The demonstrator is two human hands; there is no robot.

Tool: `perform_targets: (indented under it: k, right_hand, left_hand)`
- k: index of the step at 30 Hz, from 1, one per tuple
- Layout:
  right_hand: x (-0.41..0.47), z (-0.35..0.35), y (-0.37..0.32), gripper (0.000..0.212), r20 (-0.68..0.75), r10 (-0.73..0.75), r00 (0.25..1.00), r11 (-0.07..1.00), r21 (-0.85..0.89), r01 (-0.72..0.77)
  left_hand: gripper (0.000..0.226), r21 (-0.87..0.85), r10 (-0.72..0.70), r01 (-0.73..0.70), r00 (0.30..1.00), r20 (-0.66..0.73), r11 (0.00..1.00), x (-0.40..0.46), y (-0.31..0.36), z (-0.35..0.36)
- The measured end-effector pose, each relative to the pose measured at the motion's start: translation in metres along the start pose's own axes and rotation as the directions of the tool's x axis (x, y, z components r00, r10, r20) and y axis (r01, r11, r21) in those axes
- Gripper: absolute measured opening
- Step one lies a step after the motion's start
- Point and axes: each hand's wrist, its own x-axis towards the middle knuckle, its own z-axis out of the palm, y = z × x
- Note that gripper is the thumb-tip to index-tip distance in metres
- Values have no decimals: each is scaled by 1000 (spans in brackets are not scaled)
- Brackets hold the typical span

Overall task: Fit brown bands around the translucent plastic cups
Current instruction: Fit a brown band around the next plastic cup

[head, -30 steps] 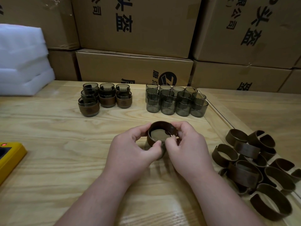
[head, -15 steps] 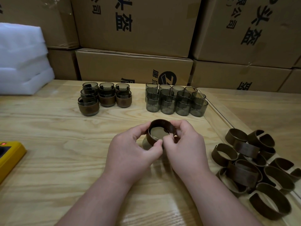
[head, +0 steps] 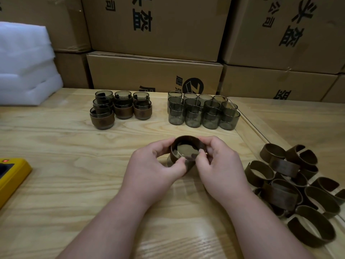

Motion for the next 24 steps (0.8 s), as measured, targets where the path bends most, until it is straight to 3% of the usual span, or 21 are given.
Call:
perform_targets:
  k: [13, 18, 24]
  right_hand:
    - [2, 0, 2, 37, 27, -34, 999, 996, -79, 36]
    - [1, 0, -1, 39, 36, -54, 998, 993, -100, 57]
    - [1, 0, -2, 39, 40, -54, 998, 996, -75, 57]
  left_hand:
    - [49, -7, 12, -12, 1000, 7, 1000, -4, 4, 1]
    - [35, 130, 121, -127, 991, 58, 983, -5, 9, -5]
    - [29, 167, 85, -104, 990, 116, 980, -4, 3, -6]
